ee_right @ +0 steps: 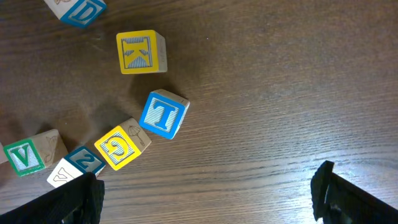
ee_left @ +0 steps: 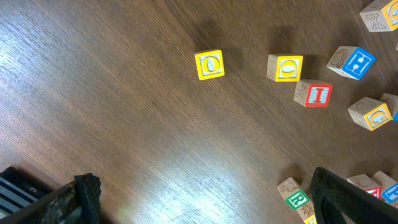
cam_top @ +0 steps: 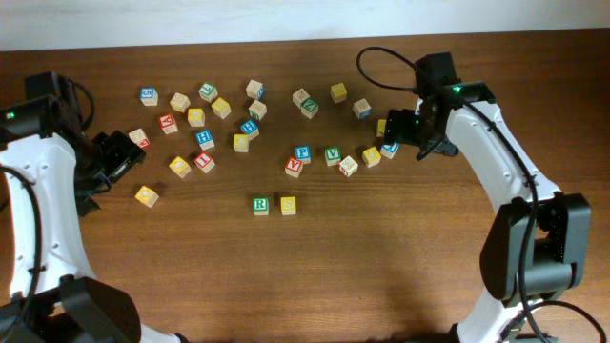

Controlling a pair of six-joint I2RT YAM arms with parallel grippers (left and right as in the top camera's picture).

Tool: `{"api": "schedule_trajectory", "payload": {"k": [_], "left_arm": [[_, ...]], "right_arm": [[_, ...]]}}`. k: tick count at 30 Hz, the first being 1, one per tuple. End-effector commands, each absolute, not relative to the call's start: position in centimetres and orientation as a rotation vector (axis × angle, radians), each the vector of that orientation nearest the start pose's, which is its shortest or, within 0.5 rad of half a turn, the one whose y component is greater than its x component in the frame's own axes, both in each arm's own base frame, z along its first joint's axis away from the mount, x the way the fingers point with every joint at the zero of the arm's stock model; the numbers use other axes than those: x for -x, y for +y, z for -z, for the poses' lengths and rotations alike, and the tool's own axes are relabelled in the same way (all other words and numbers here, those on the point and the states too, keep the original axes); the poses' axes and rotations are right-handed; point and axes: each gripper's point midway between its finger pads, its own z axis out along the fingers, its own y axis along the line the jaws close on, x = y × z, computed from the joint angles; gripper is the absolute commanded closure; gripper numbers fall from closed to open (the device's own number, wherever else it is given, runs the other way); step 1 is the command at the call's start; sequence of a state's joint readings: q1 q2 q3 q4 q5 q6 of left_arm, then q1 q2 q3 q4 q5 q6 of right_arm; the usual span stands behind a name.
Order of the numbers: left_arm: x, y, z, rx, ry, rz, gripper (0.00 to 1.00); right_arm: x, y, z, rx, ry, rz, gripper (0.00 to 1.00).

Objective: Spell out RSS

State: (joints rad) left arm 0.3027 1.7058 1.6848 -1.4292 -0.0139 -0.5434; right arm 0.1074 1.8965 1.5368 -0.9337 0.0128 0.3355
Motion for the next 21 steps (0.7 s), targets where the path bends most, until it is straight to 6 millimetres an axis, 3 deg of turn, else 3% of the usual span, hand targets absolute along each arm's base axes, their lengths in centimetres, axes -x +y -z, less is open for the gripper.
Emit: {"api": "schedule_trajectory", "payload": {"k": [1, 3, 5, 9, 13, 14, 16, 18, 19, 21], "left_arm": [[-31.5, 10.2, -18.8, 1.253, 2.74, 0.003, 0.01], [-31.5, 10.2, -18.8, 1.253, 2.74, 0.003, 0.01], [-31.5, 10.2, -18.8, 1.253, 2.74, 0.003, 0.01], [-31.4, 10.6, -18.8, 1.254, 2.736, -0.038, 0.01], [-31.3, 10.7, -18.9, 1.254, 2.734, -0.052, 0.01], [-31.9, 9.9, -18.9, 1.271, 2.719, 0.035, 0.01], [-34.0, 5.7, -19.7, 1.254, 2.696, 0.455, 0.01], [-36.1, 3.2, -21.1, 1.172, 2.635, 0.729, 0.01], [-36.6, 3.1, -21.4, 1.149, 2.617, 0.752, 0.01], [-38.1, 2.7, -21.7, 0.873, 2.633, 0.7, 0.01]], "right_arm": [[-42.3, 1.8, -11.9, -0.429, 2.788, -0.04, 0.02], [-41.4, -2.9, -12.8, -0.731, 2.752, -0.068, 0.02], [-39.8, -4.2, -12.4, -0.862, 2.789, -0.198, 0.02], [-37.2, -4.3, -12.2, -0.975, 2.867, -0.325, 0.02], [-37.1, -4.2, -12.2, -0.972, 2.871, -0.324, 0.02], [-37.1, -4.2, -12.2, -0.972, 2.871, -0.324, 0.02], [-37.1, -4.2, -12.2, -0.972, 2.871, -0.324, 0.02], [-37.1, -4.2, -12.2, -0.972, 2.871, -0.324, 0.01], [-37.1, -4.2, -12.2, -0.972, 2.871, -0.324, 0.02], [-37.1, -4.2, -12.2, -0.972, 2.871, -0.324, 0.02]]}}
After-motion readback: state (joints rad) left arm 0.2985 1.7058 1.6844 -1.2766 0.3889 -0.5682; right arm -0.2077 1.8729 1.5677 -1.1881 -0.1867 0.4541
